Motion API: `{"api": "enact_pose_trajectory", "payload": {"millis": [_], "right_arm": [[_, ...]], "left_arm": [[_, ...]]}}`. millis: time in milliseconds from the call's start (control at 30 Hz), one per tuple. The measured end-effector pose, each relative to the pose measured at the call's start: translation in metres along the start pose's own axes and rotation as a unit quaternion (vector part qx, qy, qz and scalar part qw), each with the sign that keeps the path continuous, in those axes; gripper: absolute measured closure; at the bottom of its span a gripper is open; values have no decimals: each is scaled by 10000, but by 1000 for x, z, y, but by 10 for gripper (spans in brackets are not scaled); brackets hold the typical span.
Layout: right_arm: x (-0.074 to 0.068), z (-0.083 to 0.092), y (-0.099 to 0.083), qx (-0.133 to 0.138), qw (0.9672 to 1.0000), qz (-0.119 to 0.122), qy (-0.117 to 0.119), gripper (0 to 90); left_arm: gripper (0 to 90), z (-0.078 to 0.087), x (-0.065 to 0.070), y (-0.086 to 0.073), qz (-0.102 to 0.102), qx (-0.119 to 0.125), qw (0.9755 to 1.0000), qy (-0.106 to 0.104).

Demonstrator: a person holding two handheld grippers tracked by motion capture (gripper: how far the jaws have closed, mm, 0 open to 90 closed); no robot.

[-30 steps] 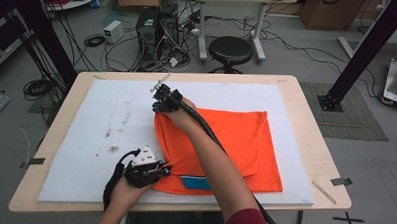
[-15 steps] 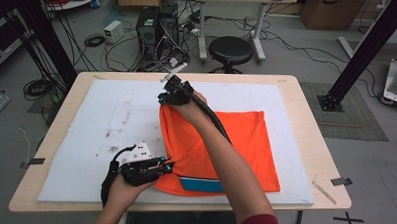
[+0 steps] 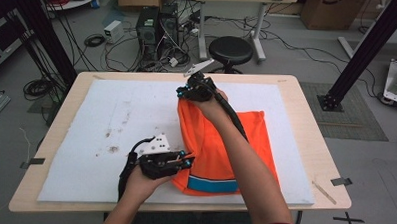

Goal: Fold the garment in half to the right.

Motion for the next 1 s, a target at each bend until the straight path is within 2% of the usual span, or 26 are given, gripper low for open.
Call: {"api": "enact_pose_trajectory", "payload": {"millis": [200, 533, 1000], "right_arm": [[23, 17, -11, 94, 9998, -180, -88, 853], [55, 37, -37, 73, 9987, -424, -287, 853], [86, 52, -61, 75, 9968, -632, -484, 851]], "left_arm": [[825, -20, 2, 13, -78, -81, 9999, -102], [825, -53, 5, 28, -129, -204, 9994, -256], [824, -99, 4, 45, -176, -292, 9987, -381]]}}
Point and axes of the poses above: each handheld gripper's, and its own axes: z roughly backward along the jaws, y roughly out of its top, x roughly to its right, the point moved 6 cm from there along -z, roughly forward along the jaws, and after that the axes turned 15 degrees about -y, right-handed, at the moved point
